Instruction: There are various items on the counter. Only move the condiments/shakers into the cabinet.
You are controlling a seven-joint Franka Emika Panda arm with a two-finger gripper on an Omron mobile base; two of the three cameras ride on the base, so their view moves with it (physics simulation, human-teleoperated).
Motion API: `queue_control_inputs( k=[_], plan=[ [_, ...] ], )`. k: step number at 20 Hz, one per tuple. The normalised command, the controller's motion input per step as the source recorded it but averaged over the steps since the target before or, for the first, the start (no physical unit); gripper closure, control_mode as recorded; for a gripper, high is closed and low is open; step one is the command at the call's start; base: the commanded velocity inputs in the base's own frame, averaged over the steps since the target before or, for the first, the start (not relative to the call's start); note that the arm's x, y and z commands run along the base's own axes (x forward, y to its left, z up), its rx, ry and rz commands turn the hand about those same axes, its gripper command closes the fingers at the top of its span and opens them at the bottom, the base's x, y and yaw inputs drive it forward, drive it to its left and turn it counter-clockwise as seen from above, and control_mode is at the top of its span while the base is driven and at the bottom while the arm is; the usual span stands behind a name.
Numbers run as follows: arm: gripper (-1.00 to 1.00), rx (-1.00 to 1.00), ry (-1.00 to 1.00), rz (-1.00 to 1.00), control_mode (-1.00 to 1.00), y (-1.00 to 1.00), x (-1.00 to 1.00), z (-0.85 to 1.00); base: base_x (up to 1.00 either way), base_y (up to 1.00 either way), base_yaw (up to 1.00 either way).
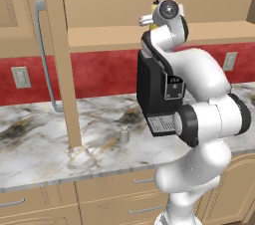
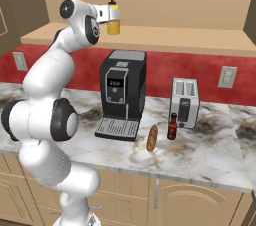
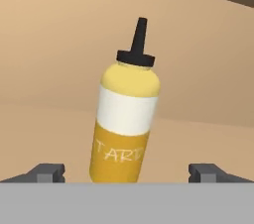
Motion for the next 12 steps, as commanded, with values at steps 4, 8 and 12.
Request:
queue_control_inputs(
  k=[4, 8, 12],
  plan=[
    [-1.00, 0.01, -0.03, 0.00, -1.00, 0.00, -1.00, 0.00, 0.00, 0.00, 0.00],
    [-1.00, 0.00, -0.04, 0.00, -1.00, 0.00, -1.00, -0.08, 0.00, 0.00, 0.00],
    [-1.00, 0.00, 0.00, 0.00, -1.00, 0.00, -1.00, -0.35, 0.00, 0.00, 0.00]
  ],
)
